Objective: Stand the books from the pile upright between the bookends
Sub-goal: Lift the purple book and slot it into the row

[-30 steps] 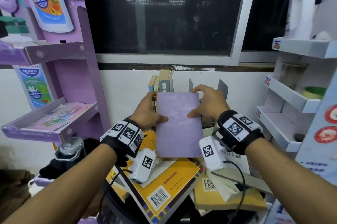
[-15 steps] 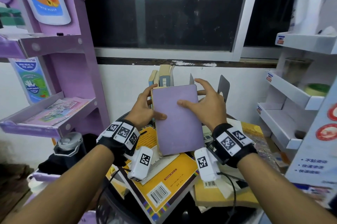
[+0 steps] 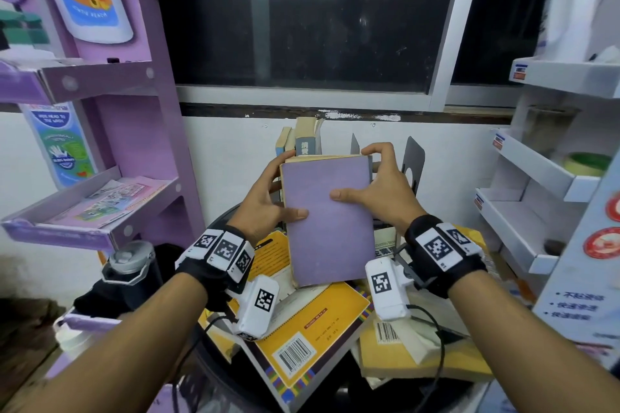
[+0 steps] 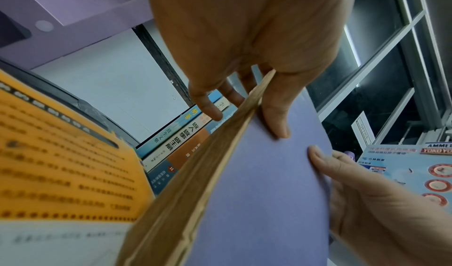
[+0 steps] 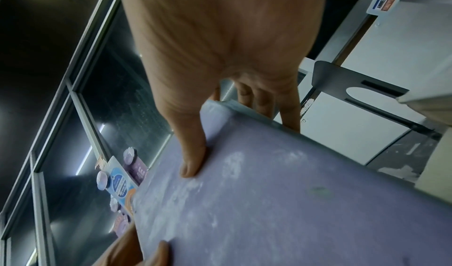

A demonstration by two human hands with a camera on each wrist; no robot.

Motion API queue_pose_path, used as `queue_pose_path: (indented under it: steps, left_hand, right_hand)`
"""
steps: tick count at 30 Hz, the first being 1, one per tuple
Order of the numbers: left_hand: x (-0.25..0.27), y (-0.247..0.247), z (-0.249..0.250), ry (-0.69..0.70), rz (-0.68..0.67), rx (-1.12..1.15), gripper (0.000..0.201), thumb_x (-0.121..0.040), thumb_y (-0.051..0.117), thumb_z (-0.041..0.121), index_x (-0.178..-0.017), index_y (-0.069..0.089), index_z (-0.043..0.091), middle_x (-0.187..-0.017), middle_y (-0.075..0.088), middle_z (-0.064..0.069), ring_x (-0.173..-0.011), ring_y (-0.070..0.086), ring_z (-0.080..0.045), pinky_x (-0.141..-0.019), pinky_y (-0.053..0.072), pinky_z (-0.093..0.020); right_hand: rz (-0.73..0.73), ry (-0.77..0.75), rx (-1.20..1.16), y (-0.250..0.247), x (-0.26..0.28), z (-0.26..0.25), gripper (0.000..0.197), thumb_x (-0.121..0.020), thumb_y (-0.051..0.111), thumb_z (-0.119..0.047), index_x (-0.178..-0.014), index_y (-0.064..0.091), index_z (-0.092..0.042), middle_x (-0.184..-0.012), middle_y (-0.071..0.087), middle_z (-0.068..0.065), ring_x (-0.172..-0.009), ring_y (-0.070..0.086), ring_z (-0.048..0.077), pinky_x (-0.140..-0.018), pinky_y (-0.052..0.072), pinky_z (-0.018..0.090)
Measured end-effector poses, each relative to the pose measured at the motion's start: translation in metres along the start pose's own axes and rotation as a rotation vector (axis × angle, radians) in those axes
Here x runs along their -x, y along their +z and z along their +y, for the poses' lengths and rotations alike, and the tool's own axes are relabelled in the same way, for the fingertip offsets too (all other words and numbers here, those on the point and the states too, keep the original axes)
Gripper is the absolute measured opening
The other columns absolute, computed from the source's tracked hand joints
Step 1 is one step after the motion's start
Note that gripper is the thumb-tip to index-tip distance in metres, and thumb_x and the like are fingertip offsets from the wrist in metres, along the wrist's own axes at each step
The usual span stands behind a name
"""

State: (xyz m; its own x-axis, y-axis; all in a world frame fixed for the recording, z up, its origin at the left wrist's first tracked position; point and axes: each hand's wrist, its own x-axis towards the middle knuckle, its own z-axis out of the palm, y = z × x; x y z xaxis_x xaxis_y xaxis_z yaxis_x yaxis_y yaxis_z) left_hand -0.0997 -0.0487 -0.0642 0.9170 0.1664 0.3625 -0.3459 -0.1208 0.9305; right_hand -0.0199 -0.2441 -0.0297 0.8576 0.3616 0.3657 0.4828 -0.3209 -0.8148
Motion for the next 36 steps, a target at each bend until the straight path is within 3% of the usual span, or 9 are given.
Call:
queue_pose_path:
  steps: [6, 9, 11, 14, 18, 24, 28, 33, 36]
  left_hand:
    - [0.003, 0.011, -0.009, -0.024, 0.043, 0.097, 0.091, -0.082, 0.069, 0.001, -0.147, 0.023, 0.046, -0.142, 0.046, -0.001, -0.124, 0.05, -0.024, -0.076, 0.059, -0.038]
    - [0.0, 0.021, -0.009, -0.03, 0.082, 0.18, 0.08, -0.09, 0.061, 0.011, -0.149, 0.018, 0.044, -0.14, 0.05, 0.002, -0.118, 0.057, -0.021, -0.077, 0.058, -0.032]
    - [-0.004, 0.028, -0.009, -0.02, 0.1, 0.237, 0.076, -0.092, 0.058, 0.015, -0.15, 0.015, 0.041, -0.139, 0.051, 0.003, -0.117, 0.059, -0.018, -0.086, 0.056, -0.034]
    - [-0.009, 0.04, -0.008, -0.014, 0.14, 0.275, 0.068, -0.094, 0.055, 0.015, -0.15, 0.021, 0.032, -0.136, 0.054, -0.001, -0.116, 0.06, -0.018, -0.091, 0.054, -0.035]
    - [-0.012, 0.043, -0.003, -0.02, 0.203, 0.23, 0.049, -0.093, 0.058, 0.018, -0.139, 0.041, 0.017, -0.128, 0.059, -0.008, -0.101, 0.065, -0.015, -0.077, 0.056, -0.026]
    - [-0.018, 0.038, 0.005, -0.021, 0.137, 0.222, 0.044, -0.091, 0.062, 0.024, -0.133, 0.05, 0.021, -0.121, 0.065, -0.006, -0.101, 0.066, -0.02, -0.078, 0.056, -0.031]
    - [-0.02, 0.032, 0.008, -0.04, 0.046, 0.241, 0.031, -0.093, 0.056, 0.019, -0.121, 0.056, 0.031, -0.118, 0.066, -0.004, -0.101, 0.066, -0.021, -0.083, 0.057, -0.034]
    - [-0.023, 0.027, 0.012, -0.051, 0.005, 0.2, 0.042, -0.095, 0.051, 0.015, -0.136, 0.047, 0.022, -0.125, 0.063, -0.008, -0.107, 0.064, -0.023, -0.089, 0.055, -0.036]
    - [-0.025, 0.028, 0.012, -0.06, 0.002, 0.17, 0.042, -0.096, 0.05, 0.015, -0.138, 0.045, 0.019, -0.128, 0.062, -0.009, -0.111, 0.062, -0.023, -0.094, 0.052, -0.038]
  right_hand:
    - [0.01, -0.033, -0.008, -0.007, 0.001, -0.001, 0.079, -0.061, 0.09, -0.025, -0.127, 0.047, -0.028, -0.111, 0.053, -0.007, -0.106, 0.057, 0.021, -0.087, 0.054, 0.04]
    - [0.019, -0.04, -0.023, -0.007, 0.003, -0.002, 0.083, -0.059, 0.091, -0.024, -0.129, 0.048, -0.029, -0.112, 0.053, -0.008, -0.106, 0.057, 0.02, -0.09, 0.053, 0.041]
    - [0.011, -0.05, -0.024, -0.008, 0.005, -0.004, 0.085, -0.059, 0.092, -0.023, -0.131, 0.047, -0.03, -0.109, 0.052, -0.009, -0.105, 0.057, 0.02, -0.089, 0.053, 0.04]
    - [-0.012, -0.057, -0.033, -0.013, 0.007, -0.004, 0.08, -0.059, 0.092, -0.021, -0.127, 0.05, -0.028, -0.105, 0.054, -0.01, -0.098, 0.059, 0.017, -0.086, 0.055, 0.039]
    - [-0.039, -0.051, -0.022, -0.021, 0.008, -0.005, 0.071, -0.055, 0.093, -0.025, -0.115, 0.055, -0.029, -0.106, 0.057, -0.007, -0.098, 0.06, 0.018, -0.081, 0.056, 0.041]
    - [-0.152, -0.041, 0.027, -0.031, 0.004, -0.014, 0.062, -0.056, 0.092, -0.033, -0.102, 0.05, -0.034, -0.1, 0.062, 0.002, -0.088, 0.065, 0.027, -0.074, 0.058, 0.047]
    - [-0.245, -0.04, 0.056, -0.038, 0.002, -0.02, 0.057, -0.061, 0.089, -0.034, -0.109, 0.058, -0.039, -0.108, 0.064, 0.003, -0.087, 0.068, 0.027, -0.072, 0.059, 0.047]
    - [-0.24, -0.054, 0.097, -0.036, 0.004, -0.025, 0.062, -0.054, 0.086, -0.043, -0.111, 0.061, -0.043, -0.111, 0.062, -0.006, -0.089, 0.066, 0.02, -0.066, 0.06, 0.038]
    - [-0.23, -0.06, 0.127, -0.035, 0.004, -0.026, 0.063, -0.061, 0.087, -0.038, -0.117, 0.06, -0.041, -0.114, 0.06, -0.01, -0.093, 0.063, 0.012, -0.073, 0.059, 0.036]
